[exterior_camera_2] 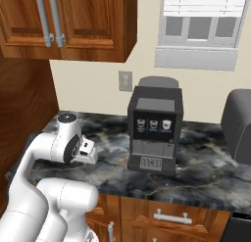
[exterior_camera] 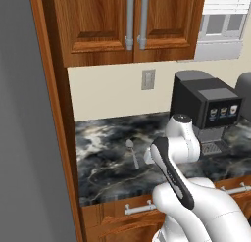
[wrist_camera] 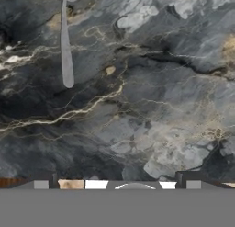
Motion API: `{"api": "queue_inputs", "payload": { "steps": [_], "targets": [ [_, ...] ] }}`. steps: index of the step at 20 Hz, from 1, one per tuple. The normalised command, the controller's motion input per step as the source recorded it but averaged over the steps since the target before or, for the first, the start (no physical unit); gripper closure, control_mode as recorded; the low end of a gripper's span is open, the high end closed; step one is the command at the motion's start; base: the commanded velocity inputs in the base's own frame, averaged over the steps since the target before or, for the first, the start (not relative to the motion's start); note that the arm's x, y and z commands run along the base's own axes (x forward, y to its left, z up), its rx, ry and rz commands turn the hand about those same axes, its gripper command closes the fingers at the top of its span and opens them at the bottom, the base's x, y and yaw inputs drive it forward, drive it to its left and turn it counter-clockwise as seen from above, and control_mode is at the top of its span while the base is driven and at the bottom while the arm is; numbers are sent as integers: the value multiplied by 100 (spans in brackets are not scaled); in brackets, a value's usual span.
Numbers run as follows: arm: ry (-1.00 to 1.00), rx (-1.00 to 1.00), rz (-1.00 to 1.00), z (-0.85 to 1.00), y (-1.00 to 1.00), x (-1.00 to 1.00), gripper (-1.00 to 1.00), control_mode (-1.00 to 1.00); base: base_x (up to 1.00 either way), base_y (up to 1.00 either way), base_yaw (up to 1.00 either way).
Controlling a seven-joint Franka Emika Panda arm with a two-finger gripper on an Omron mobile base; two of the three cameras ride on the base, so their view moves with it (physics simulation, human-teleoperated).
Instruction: Take the fork and place it on the left side of the plate. Then take the spoon and place it on the right side of the plate. Make sure they're directly next to the plate.
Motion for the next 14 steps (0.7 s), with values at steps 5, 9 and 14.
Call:
{"api": "queue_inputs", "payload": {
  "steps": [5, 9, 14],
  "targets": [
    [0, 0, 0, 0, 0, 0, -100, -100, 0, 0, 0],
    [0, 0, 0, 0, 0, 0, -100, -100, 0, 0, 0],
    [0, 0, 0, 0, 0, 0, -100, -100, 0, 0, 0]
  ]
}}
